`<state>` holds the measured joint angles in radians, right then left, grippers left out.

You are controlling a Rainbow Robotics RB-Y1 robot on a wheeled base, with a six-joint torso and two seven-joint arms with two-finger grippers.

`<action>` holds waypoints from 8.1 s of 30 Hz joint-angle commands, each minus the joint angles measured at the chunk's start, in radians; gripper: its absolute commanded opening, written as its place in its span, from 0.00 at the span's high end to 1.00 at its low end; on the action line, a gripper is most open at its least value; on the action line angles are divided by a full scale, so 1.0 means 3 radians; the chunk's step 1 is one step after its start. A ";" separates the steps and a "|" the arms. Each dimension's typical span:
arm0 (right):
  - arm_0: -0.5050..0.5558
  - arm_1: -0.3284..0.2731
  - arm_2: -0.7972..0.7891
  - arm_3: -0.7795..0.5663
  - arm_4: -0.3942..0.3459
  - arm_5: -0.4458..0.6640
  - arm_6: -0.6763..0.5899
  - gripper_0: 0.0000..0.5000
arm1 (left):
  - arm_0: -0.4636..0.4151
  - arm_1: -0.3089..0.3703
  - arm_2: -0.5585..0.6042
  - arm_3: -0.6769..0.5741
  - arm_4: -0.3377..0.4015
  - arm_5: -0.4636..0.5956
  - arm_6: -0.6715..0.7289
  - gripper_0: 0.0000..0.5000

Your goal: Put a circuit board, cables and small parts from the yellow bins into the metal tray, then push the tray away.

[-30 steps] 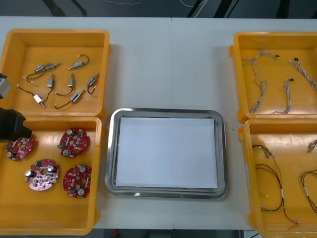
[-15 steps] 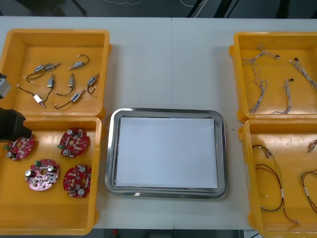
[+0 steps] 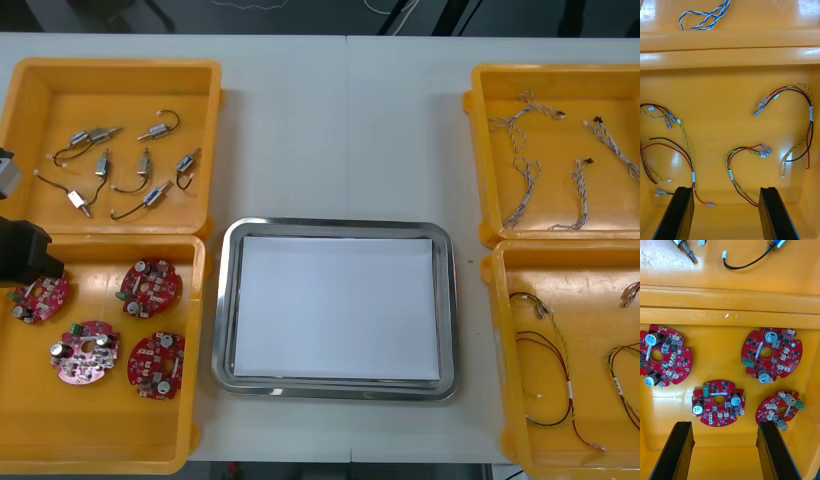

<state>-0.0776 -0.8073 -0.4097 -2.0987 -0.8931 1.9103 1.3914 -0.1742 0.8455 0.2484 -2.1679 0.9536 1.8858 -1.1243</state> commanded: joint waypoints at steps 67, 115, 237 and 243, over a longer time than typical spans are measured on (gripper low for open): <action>0.0049 0.0022 -0.0071 -0.0107 -0.0030 0.0019 -0.0123 0.00 | -0.0100 0.0142 -0.0030 -0.0024 -0.0003 -0.0032 -0.0215 0.00; 0.1414 0.0247 0.0461 -0.0163 0.0476 -0.1607 0.0066 0.00 | 0.0749 0.0285 -0.0168 -0.0101 -0.0187 -0.0825 -0.0235 0.00; 0.0417 -0.0940 0.0092 -0.1063 -0.1323 -0.0707 0.0153 1.00 | 0.1025 0.0331 -0.1191 0.0436 -0.1021 -0.2052 -0.0287 1.00; 0.0228 -0.0940 0.0379 -0.1221 -0.1216 -0.0712 0.0148 1.00 | 0.1025 0.0331 -0.1191 0.0431 -0.1011 -0.2052 -0.0281 1.00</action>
<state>0.0500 -1.0527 -0.3584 -2.4155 -1.2733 1.7057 1.4055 0.1124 0.9041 -0.0984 -2.0336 0.6496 1.2793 -1.1470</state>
